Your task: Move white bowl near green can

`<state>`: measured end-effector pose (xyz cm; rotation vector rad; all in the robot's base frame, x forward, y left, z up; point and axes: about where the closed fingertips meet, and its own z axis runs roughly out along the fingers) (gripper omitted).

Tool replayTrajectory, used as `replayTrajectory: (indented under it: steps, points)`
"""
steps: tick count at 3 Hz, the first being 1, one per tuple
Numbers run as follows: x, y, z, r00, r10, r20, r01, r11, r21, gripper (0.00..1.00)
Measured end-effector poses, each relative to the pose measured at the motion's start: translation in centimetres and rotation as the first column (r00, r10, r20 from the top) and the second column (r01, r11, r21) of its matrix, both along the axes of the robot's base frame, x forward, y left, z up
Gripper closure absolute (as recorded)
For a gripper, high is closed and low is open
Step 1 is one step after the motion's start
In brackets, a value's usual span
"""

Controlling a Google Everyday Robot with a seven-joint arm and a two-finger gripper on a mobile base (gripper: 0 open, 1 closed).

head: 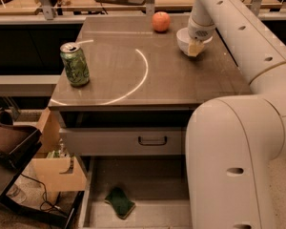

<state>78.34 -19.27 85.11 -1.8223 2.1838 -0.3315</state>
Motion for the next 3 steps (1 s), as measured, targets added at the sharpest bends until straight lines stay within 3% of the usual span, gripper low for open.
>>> replayTrajectory:
  steps: [1, 3]
  points:
    - [0.0, 0.0, 0.0, 1.0, 0.0, 0.0, 0.0, 1.0, 0.0, 1.0]
    - [-3.1, 1.8, 8.1, 0.9938, 0.059, 0.094, -0.051, 0.995, -0.089, 1.0]
